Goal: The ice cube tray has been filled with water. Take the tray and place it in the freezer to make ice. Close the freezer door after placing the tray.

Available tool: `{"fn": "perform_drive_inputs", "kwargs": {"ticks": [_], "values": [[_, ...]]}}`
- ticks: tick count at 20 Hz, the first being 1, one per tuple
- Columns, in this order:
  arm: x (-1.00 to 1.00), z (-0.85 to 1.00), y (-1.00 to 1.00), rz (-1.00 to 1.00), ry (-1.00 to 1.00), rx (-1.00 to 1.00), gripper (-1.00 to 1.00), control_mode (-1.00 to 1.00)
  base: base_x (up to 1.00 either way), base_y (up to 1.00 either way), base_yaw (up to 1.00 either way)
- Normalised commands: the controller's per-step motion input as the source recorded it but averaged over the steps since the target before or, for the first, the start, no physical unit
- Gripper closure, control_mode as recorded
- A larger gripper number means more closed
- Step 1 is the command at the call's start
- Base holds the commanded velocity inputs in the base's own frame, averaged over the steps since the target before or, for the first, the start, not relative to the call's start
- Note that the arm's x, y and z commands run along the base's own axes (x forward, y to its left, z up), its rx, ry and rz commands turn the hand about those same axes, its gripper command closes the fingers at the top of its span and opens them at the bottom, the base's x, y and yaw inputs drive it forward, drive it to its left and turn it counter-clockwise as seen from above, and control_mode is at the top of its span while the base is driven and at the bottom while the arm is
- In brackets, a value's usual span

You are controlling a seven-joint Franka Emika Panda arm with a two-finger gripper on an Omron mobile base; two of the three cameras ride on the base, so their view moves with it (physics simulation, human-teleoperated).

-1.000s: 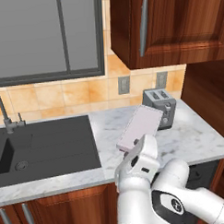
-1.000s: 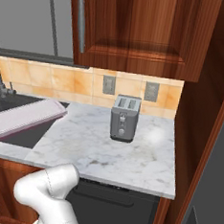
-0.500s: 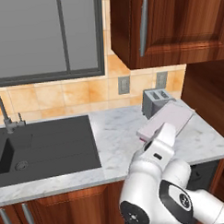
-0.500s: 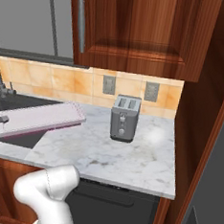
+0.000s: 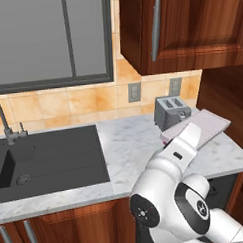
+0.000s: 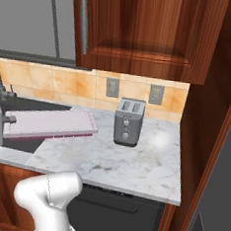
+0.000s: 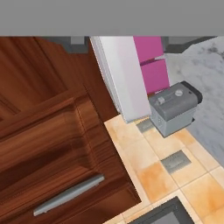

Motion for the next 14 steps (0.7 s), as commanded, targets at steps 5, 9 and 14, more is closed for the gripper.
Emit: {"fn": "perform_drive_inputs", "kwargs": {"ticks": [5, 9, 14], "values": [[0.00, 0.00, -0.04, 0.02, 0.00, 0.00, 1.00, -1.00, 0.00, 0.00, 0.00], [0.00, 0.00, 0.00, 0.00, 0.00, 0.00, 1.00, -1.00, 0.00, 0.00, 0.00], [-0.02, 0.00, 0.00, 0.00, -0.07, -0.02, 1.00, -1.00, 0.00, 0.00, 0.00]]}}
